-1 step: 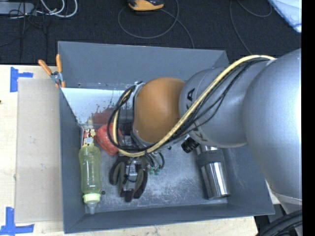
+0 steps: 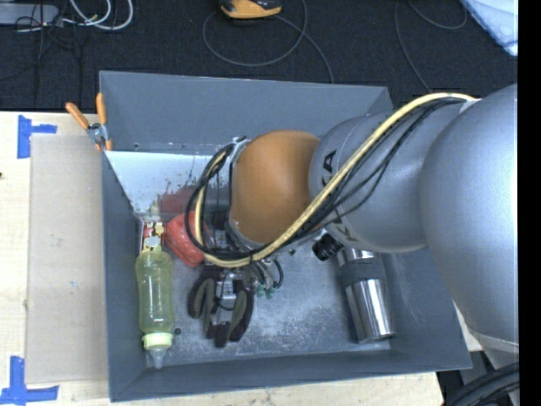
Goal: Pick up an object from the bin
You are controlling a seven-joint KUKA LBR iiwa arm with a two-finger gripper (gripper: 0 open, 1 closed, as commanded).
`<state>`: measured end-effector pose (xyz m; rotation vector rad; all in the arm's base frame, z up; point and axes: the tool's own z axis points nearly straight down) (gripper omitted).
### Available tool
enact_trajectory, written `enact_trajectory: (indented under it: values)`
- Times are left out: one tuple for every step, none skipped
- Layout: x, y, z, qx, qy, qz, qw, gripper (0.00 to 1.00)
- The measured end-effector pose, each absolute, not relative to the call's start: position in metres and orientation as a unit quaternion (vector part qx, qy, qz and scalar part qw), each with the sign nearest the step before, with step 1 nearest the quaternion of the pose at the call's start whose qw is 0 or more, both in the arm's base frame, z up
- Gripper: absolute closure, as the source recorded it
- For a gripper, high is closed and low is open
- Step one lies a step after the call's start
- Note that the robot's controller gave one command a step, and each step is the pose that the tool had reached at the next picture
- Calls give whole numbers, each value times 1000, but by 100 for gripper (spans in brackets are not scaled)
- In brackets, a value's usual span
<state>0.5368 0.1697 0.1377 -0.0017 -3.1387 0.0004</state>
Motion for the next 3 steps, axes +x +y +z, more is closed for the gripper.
enact_trajectory:
  values:
    - [547, 166, 118, 104, -995, -1, 1, 0]
    - [552, 162, 92, 186, -983, 0, 3, 0]
    - [553, 142, 72, 366, -930, -2, -1, 100]
